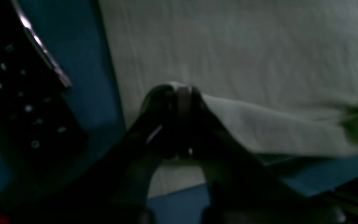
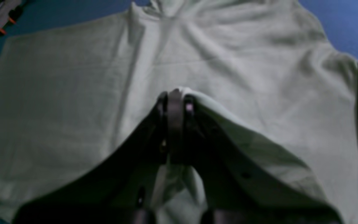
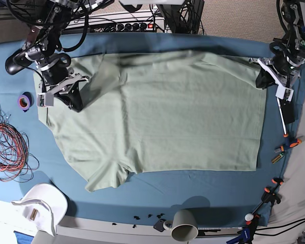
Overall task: Fold the T-shirt properly
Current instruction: 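Lay the shoulder edge down and fold it over the shirt body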
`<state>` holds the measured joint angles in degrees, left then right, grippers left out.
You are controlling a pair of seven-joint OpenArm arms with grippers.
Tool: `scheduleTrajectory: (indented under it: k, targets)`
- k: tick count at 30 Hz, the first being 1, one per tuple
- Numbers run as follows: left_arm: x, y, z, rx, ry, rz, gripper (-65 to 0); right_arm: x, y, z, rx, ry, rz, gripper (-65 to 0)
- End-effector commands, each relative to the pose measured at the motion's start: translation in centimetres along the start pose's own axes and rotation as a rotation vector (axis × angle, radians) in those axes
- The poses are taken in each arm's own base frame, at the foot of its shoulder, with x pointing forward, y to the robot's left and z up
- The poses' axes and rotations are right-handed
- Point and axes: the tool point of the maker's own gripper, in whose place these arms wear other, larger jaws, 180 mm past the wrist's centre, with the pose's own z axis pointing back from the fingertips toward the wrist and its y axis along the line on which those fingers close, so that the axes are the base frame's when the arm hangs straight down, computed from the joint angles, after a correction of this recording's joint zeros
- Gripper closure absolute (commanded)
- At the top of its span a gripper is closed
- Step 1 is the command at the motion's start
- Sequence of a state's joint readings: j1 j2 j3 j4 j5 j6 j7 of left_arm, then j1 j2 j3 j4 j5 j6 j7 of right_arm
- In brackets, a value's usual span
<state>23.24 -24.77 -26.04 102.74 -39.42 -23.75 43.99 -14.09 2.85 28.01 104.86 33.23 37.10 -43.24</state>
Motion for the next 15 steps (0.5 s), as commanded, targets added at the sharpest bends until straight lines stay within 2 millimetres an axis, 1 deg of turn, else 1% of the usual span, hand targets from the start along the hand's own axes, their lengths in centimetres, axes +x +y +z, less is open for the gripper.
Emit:
scheduleTrajectory:
  k: [1, 3, 6, 10, 13, 15]
  targets:
    - [1.4, 0.4, 0.3, 0.006, -0.045, -0.016, 0.0, 1.8, 0.0, 0.0, 0.006, -0.064, 0.006, 0.0]
    - [1.4, 0.5, 0.3, 0.011, -0.043, -0.02, 0.0, 1.8, -0.3, 0.0, -0.012, -0.064, -0.009, 0.0]
    - [1.7, 0.6, 0.2, 0.015, -0.051, -0.025, 0.0, 1.6, -1.3, 0.1, -0.071, -0.051, 0.0, 0.0]
    - [2.4, 0.9, 0.1, 0.027, -0.064, -0.039, 0.0, 1.5, -2.8, 0.2, -0.149, -0.045, -0.023, 0.0]
    - [2.8, 1.5, 0.1, 0.063, -0.079, -0.032, 0.0, 1.6, -3.1, 0.3, -0.169, -0.052, -0.022, 0.0]
    - [2.8, 1.5, 0.1, 0.062, -0.078, -0.031, 0.0, 1.7, -3.1, 0.3, -0.17, -0.058, -0.023, 0.0]
